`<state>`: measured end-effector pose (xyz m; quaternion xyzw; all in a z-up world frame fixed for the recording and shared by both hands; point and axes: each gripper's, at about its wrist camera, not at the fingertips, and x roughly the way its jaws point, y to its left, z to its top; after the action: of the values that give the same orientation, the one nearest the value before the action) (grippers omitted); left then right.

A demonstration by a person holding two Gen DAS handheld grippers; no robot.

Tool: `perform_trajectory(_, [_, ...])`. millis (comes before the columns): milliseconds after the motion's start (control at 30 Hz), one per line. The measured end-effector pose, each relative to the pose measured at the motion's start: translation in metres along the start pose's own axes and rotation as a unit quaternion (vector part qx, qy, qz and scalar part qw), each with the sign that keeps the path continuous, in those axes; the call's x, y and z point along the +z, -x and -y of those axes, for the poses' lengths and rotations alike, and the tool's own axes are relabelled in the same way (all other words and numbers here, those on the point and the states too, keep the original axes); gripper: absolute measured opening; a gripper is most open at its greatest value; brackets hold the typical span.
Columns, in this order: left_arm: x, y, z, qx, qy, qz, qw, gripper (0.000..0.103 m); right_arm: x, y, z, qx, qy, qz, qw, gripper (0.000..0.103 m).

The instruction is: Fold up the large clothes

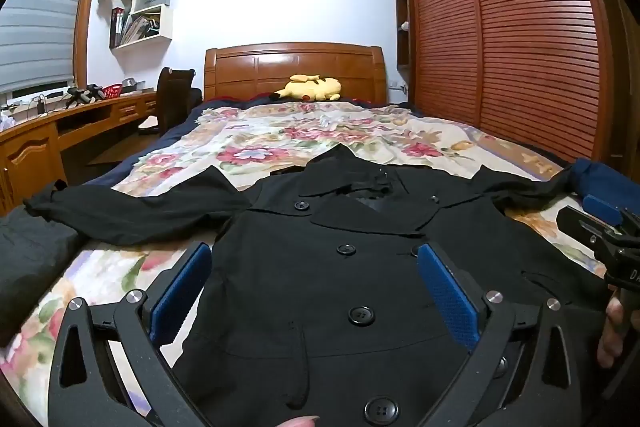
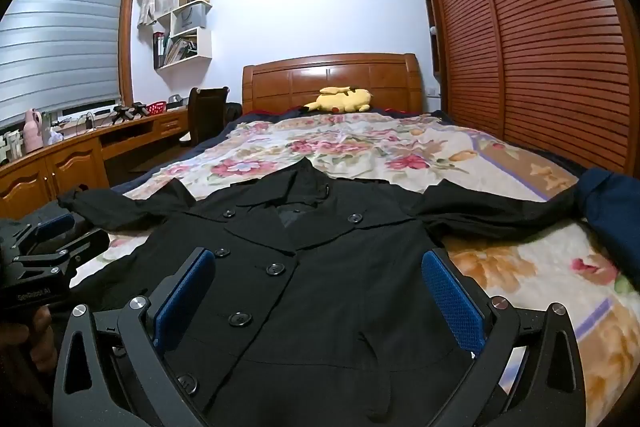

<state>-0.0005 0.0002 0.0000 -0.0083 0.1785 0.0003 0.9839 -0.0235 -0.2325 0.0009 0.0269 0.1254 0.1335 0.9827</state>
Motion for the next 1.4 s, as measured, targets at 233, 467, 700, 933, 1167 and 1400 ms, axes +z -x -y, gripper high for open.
perform_trajectory(233, [0.0025, -0.0021, 0.0008, 0.003, -0.002, -0.007, 1.0, 0.103, -0.0001, 0.0001, 0.0015, -0.003, -0.001, 0.005, 1.0, 0.103])
perform_trajectory(467, [0.0069, 0.004, -0.0022, 0.005, -0.002, -0.006, 1.0, 0.103, 0.0009, -0.0003, -0.0014, -0.003, -0.001, 0.005, 1.0, 0.103])
perform_trajectory(700, [0.0013, 0.0035, -0.0028, 0.004, 0.0, -0.003, 1.0, 0.103, -0.0002, 0.0009, 0.0005, -0.003, -0.001, 0.007, 1.0, 0.103])
perform_trajectory(933, [0.0003, 0.0007, -0.0022, 0.005, 0.0, -0.001, 1.0, 0.103, -0.0005, 0.0003, 0.0007, -0.003, -0.001, 0.007, 1.0, 0.103])
perform_trajectory(1167, [-0.0015, -0.0003, -0.0055, 0.007, 0.003, 0.002, 1.0, 0.103, -0.0005, 0.0004, 0.0007, -0.003, 0.0, 0.007, 1.0, 0.103])
perform_trajectory(1400, [-0.0011, -0.0002, -0.0054, 0.007, 0.003, 0.002, 1.0, 0.103, -0.0004, 0.0004, 0.0008, -0.003, -0.001, 0.007, 1.0, 0.103])
